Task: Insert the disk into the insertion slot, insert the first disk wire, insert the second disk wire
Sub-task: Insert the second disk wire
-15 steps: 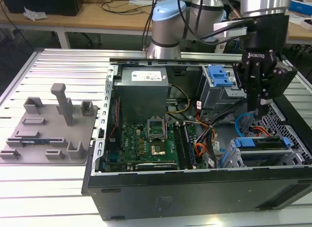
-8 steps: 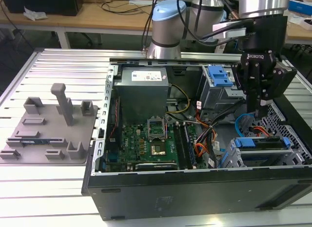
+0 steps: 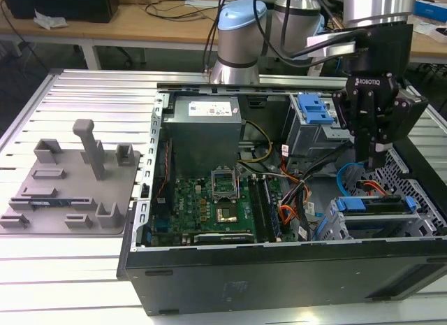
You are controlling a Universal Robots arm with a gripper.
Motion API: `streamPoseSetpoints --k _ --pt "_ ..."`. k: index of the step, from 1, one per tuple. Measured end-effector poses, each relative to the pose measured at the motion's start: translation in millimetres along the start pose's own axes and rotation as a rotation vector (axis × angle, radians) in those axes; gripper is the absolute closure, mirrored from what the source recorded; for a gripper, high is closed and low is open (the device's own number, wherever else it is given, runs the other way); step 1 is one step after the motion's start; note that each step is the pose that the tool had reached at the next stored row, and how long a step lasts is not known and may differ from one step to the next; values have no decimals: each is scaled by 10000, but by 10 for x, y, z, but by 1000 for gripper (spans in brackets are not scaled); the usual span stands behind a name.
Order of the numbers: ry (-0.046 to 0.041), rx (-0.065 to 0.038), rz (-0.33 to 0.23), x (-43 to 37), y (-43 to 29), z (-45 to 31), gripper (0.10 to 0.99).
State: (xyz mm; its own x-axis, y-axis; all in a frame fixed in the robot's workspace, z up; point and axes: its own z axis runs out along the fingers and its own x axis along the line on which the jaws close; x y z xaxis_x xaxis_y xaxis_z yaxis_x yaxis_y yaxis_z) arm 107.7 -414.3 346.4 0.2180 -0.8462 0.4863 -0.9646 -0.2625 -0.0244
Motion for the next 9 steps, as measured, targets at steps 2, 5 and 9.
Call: streamPoseSetpoints --k 2,5,9 --pt "-3 -57 60 -2 3 3 722" --pt "-9 -110 92 -4 4 5 722" --pt "-11 -113 97 -4 3 5 722"
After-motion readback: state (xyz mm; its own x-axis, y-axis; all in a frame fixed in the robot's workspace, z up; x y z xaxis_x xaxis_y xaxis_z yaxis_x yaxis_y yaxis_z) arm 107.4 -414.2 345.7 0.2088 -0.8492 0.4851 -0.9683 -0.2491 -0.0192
